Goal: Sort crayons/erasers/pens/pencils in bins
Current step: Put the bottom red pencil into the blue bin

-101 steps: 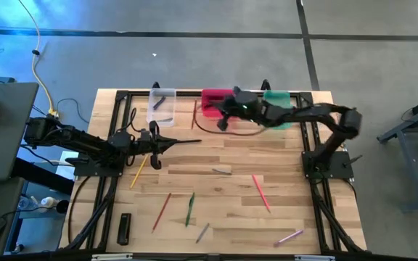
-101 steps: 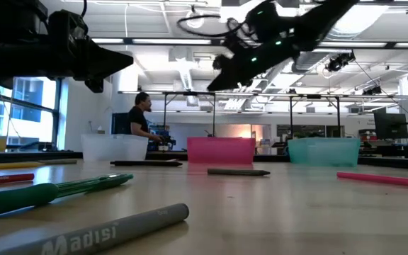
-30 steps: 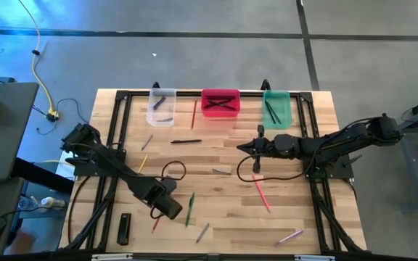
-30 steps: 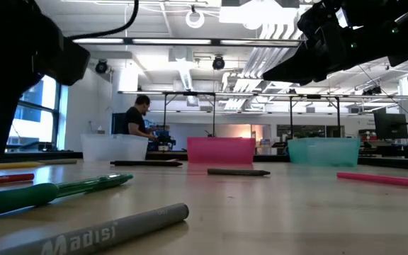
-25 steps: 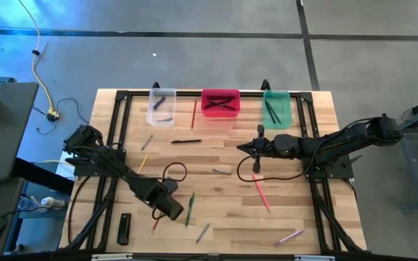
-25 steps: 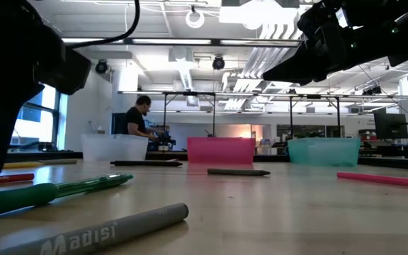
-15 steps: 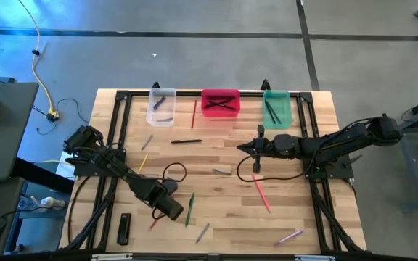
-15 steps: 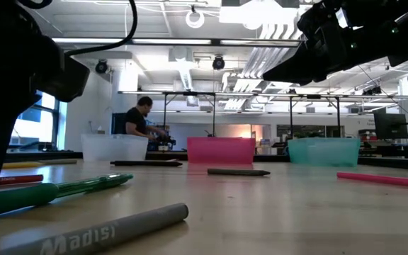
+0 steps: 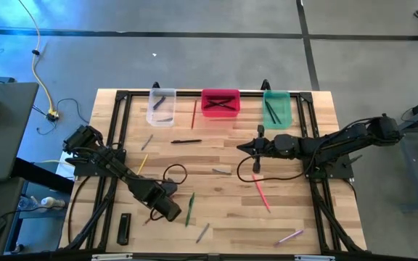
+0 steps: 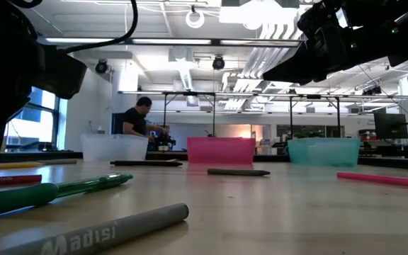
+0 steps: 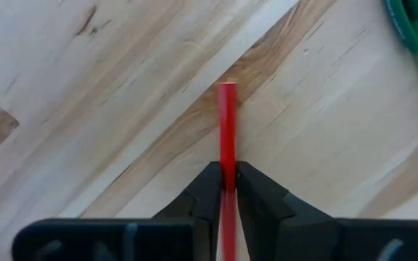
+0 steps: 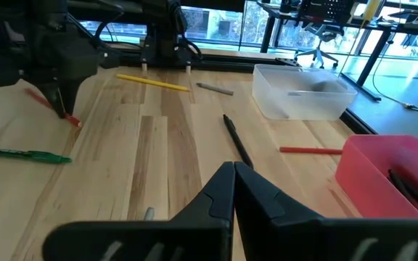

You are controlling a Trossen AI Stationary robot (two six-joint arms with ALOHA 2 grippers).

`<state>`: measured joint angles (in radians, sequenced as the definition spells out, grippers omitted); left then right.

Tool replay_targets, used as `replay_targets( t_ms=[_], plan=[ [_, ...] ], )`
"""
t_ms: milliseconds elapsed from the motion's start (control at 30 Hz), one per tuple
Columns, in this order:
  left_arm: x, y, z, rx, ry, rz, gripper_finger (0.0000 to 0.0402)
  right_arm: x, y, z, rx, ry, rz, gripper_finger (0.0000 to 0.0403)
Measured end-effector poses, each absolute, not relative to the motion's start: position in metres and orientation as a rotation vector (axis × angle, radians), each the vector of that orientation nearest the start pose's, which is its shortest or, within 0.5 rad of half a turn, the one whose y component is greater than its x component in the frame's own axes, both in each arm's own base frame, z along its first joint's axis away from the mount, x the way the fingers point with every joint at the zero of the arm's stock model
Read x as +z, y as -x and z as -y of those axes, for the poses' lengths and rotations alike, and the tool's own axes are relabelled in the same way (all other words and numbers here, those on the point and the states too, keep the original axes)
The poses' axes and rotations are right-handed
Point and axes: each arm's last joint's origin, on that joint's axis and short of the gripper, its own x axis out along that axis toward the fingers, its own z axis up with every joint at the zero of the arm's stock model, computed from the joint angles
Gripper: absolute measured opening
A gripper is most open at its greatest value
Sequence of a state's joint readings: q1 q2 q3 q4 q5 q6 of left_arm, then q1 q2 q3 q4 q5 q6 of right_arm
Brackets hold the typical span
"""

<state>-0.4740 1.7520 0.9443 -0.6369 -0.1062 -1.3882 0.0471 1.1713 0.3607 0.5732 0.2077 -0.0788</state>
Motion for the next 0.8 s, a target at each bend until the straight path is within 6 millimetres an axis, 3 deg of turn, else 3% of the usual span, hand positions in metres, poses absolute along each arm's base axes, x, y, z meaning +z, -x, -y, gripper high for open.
replay_targets(
  t_ms=[167, 533, 800],
  plan=[
    [0.134, -0.261, 0.129, 0.664, 0.679, -1.277, 0.0005, 0.188, -0.223, -0.005, -0.151, 0.108, -0.242, 0.0000],
    [0.136, -0.262, 0.119, 0.667, 0.610, -1.257, 0.0002, 0.187, -0.223, -0.004, -0.151, 0.109, -0.247, 0.0000],
    [0.156, -0.262, 0.104, 0.650, 0.555, -1.201, 0.0001, 0.184, -0.222, -0.004, -0.149, 0.121, -0.289, 0.0000]
  ],
)
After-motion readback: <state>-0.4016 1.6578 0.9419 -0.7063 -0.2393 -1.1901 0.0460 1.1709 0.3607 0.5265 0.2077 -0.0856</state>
